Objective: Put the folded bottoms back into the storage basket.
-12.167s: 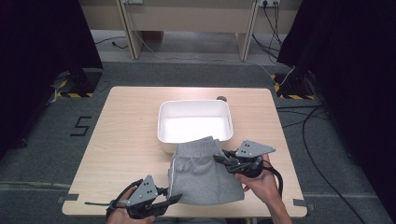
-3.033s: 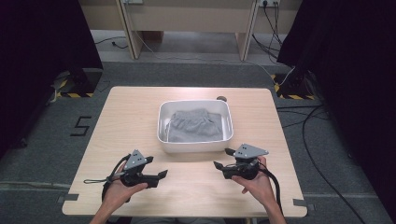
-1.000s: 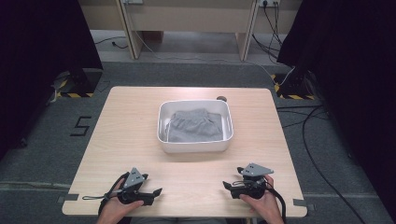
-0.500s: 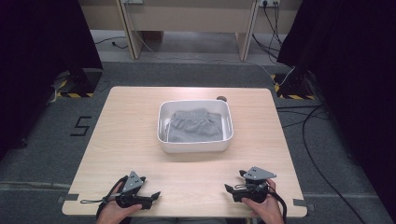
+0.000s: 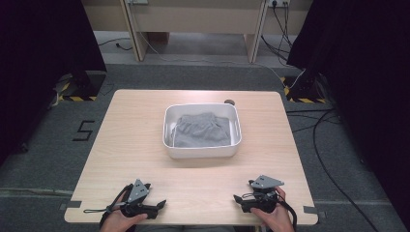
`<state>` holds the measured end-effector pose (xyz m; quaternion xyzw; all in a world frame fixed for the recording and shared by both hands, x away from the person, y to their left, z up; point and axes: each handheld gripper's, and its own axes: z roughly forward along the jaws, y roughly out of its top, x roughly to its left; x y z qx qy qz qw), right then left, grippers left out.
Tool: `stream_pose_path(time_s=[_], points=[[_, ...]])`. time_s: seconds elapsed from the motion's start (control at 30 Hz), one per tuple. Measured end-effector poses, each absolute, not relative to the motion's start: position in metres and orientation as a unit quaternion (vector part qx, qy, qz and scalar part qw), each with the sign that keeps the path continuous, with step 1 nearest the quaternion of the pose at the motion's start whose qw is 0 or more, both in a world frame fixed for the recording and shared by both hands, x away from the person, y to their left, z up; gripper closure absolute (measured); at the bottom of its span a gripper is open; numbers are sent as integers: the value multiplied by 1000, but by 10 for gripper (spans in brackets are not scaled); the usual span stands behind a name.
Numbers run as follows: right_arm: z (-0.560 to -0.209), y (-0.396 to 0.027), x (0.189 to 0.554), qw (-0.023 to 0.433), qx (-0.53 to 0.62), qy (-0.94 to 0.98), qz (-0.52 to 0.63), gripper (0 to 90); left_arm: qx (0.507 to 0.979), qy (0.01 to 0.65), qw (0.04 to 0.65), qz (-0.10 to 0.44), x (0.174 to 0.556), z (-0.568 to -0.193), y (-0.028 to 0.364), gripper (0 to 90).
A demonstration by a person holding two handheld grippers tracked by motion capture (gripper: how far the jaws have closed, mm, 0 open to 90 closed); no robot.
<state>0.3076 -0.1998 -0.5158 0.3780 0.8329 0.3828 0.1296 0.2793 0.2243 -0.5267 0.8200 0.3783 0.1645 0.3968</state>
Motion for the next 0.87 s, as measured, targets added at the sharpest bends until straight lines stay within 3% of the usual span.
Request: stream_pose_path(time_s=[0.23, 0.87], points=[[-517, -195, 304, 152, 357, 849, 358, 144, 821, 371, 402, 165, 279, -530, 223, 45], [-517, -195, 304, 152, 357, 849, 358, 142, 821, 370, 402, 165, 279, -530, 223, 45]])
